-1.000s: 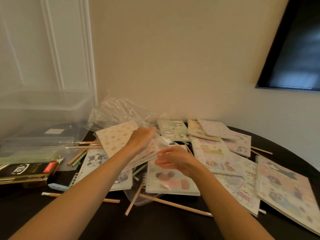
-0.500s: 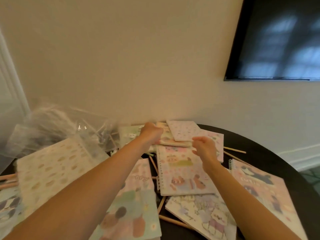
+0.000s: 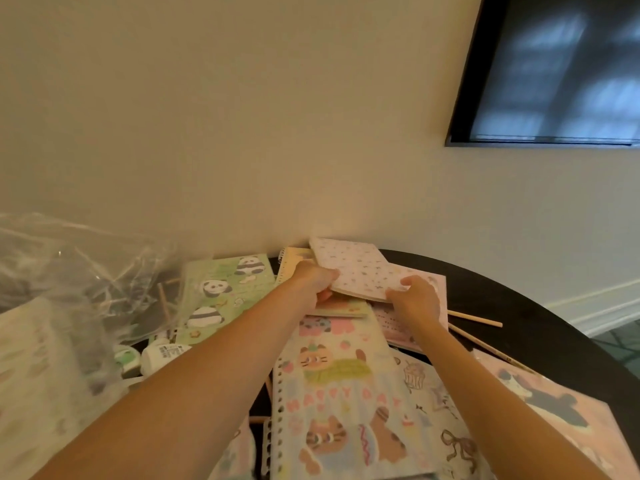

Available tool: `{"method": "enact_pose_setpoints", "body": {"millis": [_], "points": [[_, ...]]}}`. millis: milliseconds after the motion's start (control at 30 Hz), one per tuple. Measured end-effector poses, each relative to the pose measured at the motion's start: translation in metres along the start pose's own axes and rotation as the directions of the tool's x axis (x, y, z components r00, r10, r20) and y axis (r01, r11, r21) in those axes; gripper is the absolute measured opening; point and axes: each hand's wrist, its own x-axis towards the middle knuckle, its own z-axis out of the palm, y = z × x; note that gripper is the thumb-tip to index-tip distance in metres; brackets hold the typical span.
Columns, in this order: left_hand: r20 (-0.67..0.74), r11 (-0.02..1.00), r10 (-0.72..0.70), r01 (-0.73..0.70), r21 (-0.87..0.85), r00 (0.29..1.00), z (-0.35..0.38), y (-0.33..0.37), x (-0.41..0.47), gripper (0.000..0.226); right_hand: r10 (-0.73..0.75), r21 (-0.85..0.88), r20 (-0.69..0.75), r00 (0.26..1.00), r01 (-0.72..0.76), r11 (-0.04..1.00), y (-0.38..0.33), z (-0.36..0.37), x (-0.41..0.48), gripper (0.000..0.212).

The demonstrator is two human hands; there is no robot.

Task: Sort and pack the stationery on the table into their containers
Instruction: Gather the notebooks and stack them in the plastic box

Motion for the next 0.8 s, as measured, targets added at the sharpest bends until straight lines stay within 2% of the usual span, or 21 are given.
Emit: {"method": "enact_pose_setpoints", "body": {"millis": [100, 167, 233, 367, 533, 600, 667, 733, 800], "points": [[0.024, 0.997, 0.025, -0.023, -0.069, 0.999, 0.003, 0.000, 0.000, 0.038, 0.045, 0.155, 0.056, 0.997, -0.053, 0.986, -0.002, -0.007, -0.007, 0.042], [0.055, 0.987, 0.053, -0.044, -0.156, 0.997, 0.001, 0.003, -0.008, 0.036, 0.083, 0.237, 0.090, 0.992, -0.102, 0.966, -0.004, -0.012, -0.012, 0.050], [0.046, 0.980, 0.112, -0.102, -0.174, 0.993, -0.006, 0.007, -0.022, 0.031, 0.110, 0.327, 0.117, 0.987, -0.143, 0.934, -0.008, -0.018, -0.020, 0.054], [0.010, 0.956, 0.229, -0.223, -0.192, 0.973, -0.033, 0.014, -0.065, 0.016, 0.030, 0.511, 0.172, 0.985, -0.115, 0.852, -0.020, -0.033, -0.048, 0.064], [0.003, 0.900, 0.329, -0.313, -0.304, 0.944, -0.081, 0.010, -0.125, 0.014, -0.094, 0.555, 0.128, 0.987, 0.007, 0.832, -0.037, -0.054, -0.089, 0.078], [0.008, 0.877, 0.357, -0.332, -0.347, 0.934, -0.103, 0.006, -0.147, 0.010, -0.099, 0.530, 0.155, 0.983, 0.002, 0.848, -0.043, -0.063, -0.107, 0.089], [0.012, 0.852, 0.405, -0.372, -0.368, 0.914, -0.127, -0.002, -0.171, 0.019, -0.097, 0.511, 0.181, 0.979, -0.009, 0.859, -0.049, -0.068, -0.131, 0.097], [0.001, 0.835, 0.447, -0.417, -0.360, 0.894, -0.148, -0.007, -0.192, 0.026, -0.110, 0.524, 0.207, 0.972, -0.015, 0.852, -0.057, -0.072, -0.156, 0.092], [-0.024, 0.822, 0.463, -0.440, -0.361, 0.886, -0.167, -0.011, -0.210, 0.024, -0.149, 0.533, 0.270, 0.951, -0.019, 0.846, -0.066, -0.074, -0.181, 0.074]]}}
